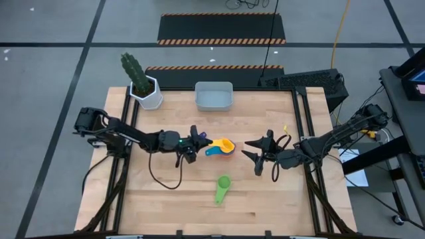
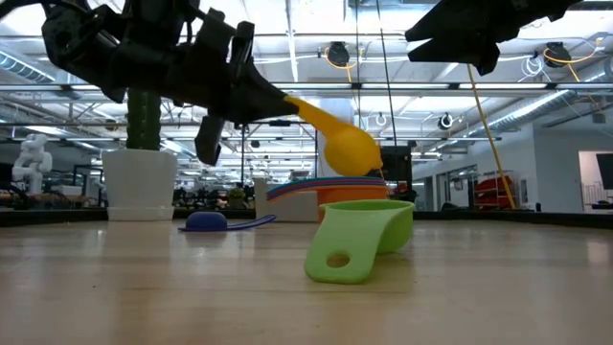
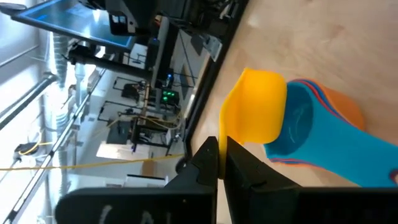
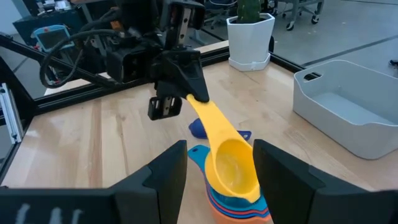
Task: Nest measuring cups in basket
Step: Stack the yellow measuring cup on top of the light blue measuring cup
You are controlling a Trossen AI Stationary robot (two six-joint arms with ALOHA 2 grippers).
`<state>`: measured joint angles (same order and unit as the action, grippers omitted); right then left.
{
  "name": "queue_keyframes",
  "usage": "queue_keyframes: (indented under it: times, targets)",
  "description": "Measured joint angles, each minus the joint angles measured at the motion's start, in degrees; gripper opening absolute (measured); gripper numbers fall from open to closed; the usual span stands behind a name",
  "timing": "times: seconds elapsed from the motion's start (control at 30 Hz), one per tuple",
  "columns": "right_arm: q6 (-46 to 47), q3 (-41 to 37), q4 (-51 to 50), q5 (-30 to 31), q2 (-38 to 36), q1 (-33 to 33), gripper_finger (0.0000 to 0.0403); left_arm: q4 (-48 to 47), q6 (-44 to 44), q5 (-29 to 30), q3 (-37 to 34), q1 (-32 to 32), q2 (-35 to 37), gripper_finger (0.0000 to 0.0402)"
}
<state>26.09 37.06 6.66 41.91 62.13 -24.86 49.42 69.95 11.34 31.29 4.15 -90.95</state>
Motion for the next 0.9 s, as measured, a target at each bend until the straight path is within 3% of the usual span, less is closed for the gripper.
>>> queue_keyframes:
  times: [0.37,0.53,0.67,0.9]
  targets:
    - [0.00,0.00,-0.01,-0.17,0.00,0.00,0.0176,1.86,-0.25,0.66,1.40,-0.36,-5.87,0.0039]
    - [-0.20,0.00,-0.01,-1.34,0.00,0.02,0.0176,1.67,-4.63,0.67,1.40,-0.36,-5.84,0.0059]
    - [0.00,0.00,-0.01,-1.70,0.00,0.00,0.0176,1.27,-5.05,0.69,1.40,-0.17,-5.84,0.0089]
    - [0.17,0.00,-0.02,-1.70,0.00,0.00,0.0176,0.82,-13.35,0.71,1.40,0.47,-5.84,0.0160]
